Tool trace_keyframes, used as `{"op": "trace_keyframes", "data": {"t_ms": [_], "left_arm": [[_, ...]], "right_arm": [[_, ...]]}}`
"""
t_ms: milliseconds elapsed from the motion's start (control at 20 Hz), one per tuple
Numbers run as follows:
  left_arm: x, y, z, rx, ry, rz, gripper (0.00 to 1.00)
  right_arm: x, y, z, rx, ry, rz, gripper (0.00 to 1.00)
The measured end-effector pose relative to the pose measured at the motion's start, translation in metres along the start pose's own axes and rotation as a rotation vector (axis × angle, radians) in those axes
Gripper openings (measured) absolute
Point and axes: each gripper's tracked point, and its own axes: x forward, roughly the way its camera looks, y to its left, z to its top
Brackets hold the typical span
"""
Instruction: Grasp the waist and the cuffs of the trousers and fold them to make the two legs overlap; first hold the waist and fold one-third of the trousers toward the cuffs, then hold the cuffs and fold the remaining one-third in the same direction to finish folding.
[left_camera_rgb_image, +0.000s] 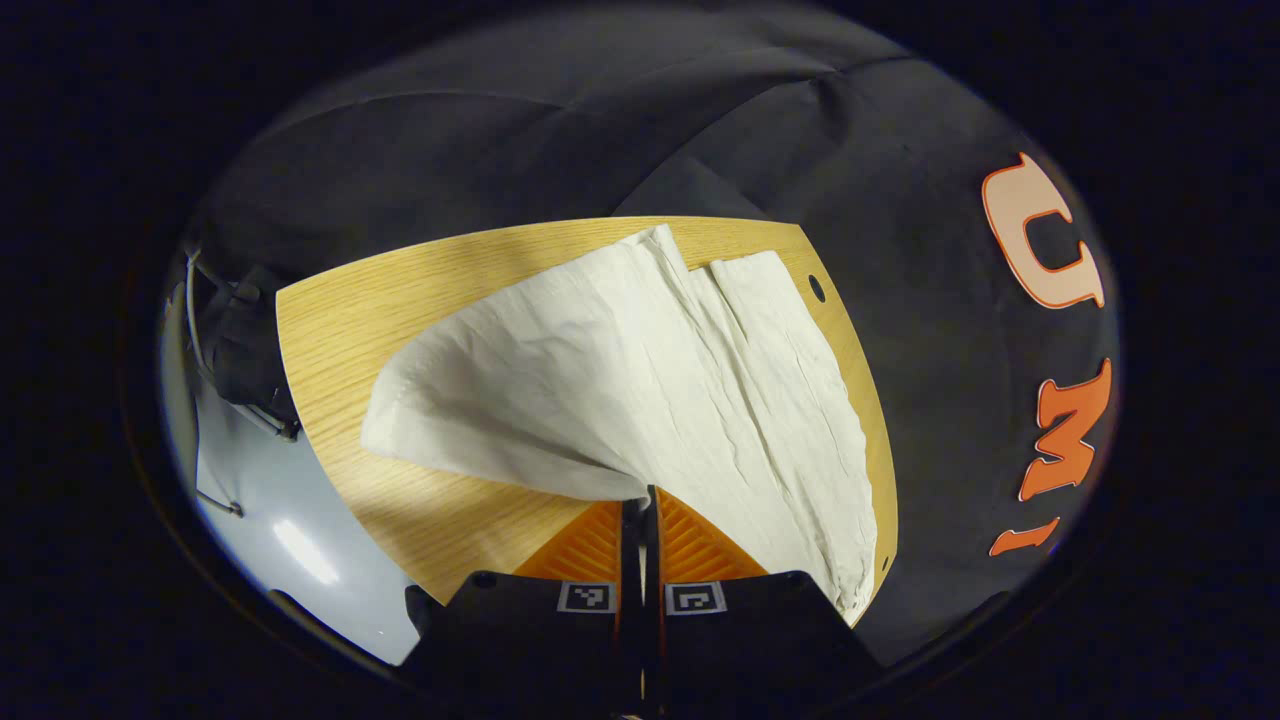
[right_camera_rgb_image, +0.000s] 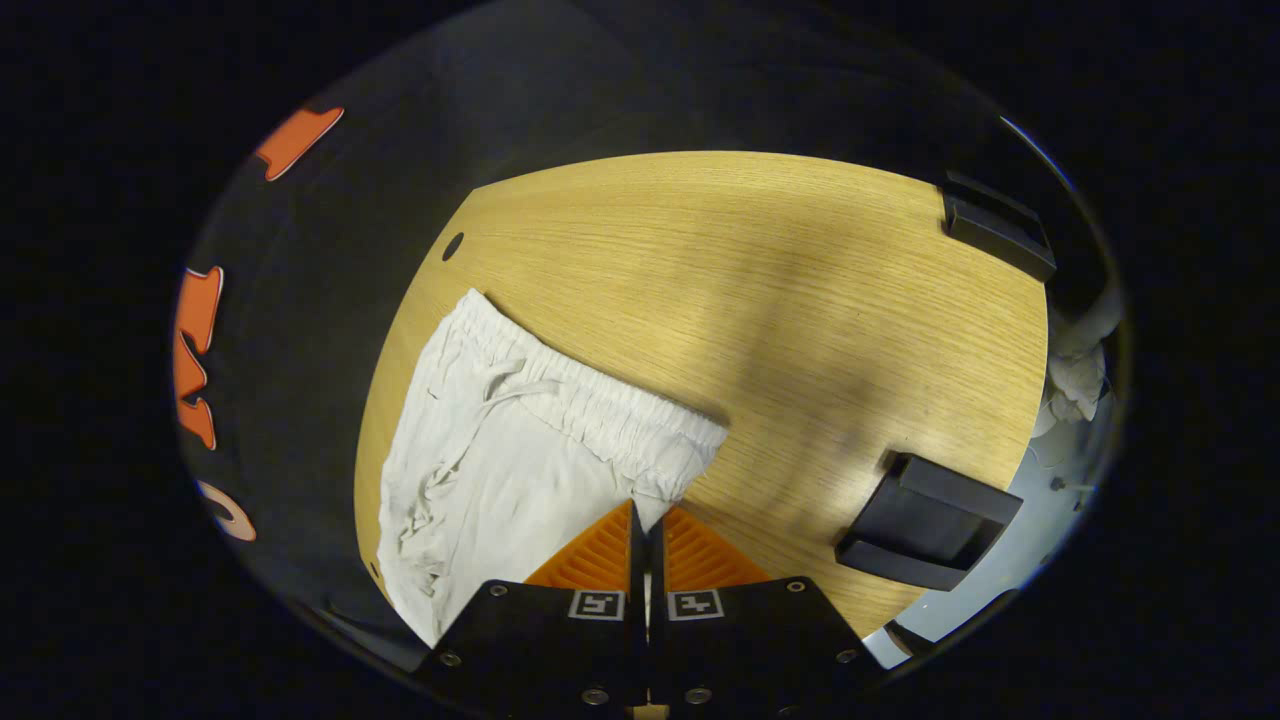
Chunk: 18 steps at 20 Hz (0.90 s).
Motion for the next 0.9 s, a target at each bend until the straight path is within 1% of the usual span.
{"op": "trace_keyframes", "data": {"t_ms": [100, 150, 300, 400, 500, 600, 650, 800, 900], "left_arm": [[-0.009, -0.007, 0.004, 0.015, -0.01, -0.031, 0.04], [-0.013, -0.009, 0.007, 0.028, -0.015, -0.034, 0.04], [-0.027, -0.026, 0.014, 0.056, -0.022, -0.065, 0.05], [-0.035, -0.042, 0.021, 0.107, -0.035, -0.078, 0.05], [-0.038, -0.061, 0.03, 0.179, -0.048, -0.087, 0.04], [-0.04, -0.074, 0.041, 0.273, -0.066, -0.073, 0.04], [-0.041, -0.081, 0.043, 0.302, -0.068, -0.074, 0.04], [-0.046, -0.107, 0.056, 0.367, -0.102, -0.096, 0.04], [-0.046, -0.123, 0.066, 0.379, -0.129, -0.118, 0.04]], "right_arm": [[-0.012, 0.006, 0.008, 0.002, -0.025, 0.051, 0.01], [-0.018, 0.008, 0.012, 0.002, -0.031, 0.071, 0.01], [-0.025, 0.035, 0.026, 0.062, -0.058, 0.152, 0.01], [-0.031, 0.046, 0.034, 0.053, -0.073, 0.185, 0.01], [-0.038, 0.059, 0.043, 0.048, -0.084, 0.219, 0.0], [-0.04, 0.074, 0.049, 0.061, -0.088, 0.26, 0.01], [-0.039, 0.081, 0.053, 0.063, -0.092, 0.274, 0.01], [-0.041, 0.095, 0.059, 0.057, -0.1, 0.32, 0.01], [-0.041, 0.107, 0.064, 0.058, -0.103, 0.354, 0.01]]}}
